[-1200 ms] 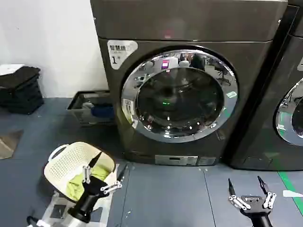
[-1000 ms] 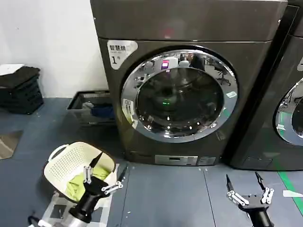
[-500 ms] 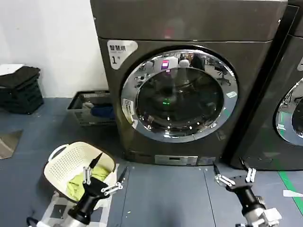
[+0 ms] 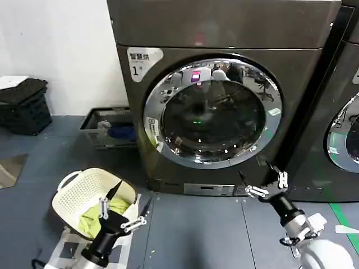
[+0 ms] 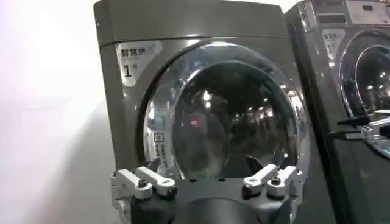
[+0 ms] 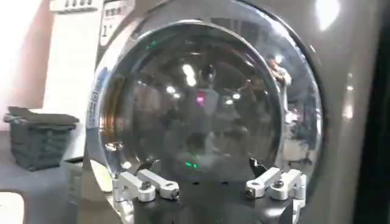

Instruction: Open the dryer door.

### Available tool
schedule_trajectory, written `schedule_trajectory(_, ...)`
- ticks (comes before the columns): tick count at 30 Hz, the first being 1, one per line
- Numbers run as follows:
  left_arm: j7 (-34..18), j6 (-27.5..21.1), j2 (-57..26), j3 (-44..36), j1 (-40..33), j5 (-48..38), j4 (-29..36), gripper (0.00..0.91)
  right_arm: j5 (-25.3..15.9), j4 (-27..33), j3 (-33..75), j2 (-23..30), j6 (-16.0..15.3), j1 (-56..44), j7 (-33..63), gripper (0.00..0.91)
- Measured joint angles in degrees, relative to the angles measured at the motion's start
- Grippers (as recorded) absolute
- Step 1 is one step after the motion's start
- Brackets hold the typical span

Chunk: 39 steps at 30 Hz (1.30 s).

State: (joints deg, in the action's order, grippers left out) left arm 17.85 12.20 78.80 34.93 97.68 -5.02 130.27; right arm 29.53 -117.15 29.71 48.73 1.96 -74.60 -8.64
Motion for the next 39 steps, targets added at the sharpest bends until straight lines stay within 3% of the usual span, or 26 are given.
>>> schedule_trajectory(14,0.05,-0.14,0.09,0.00,-0.20,0.13,0.00,0.907,1.47,5.46,-13.40,-5.24,-0.37,14.27,0.77,0.907)
schedule_trajectory(39,0.18,-0.45,0.91,-0.18,-0.64,0.48,-0.10,0.907,4.65,12.21,-32.74,-2.26,-3.35,35.66,4.41,0.907)
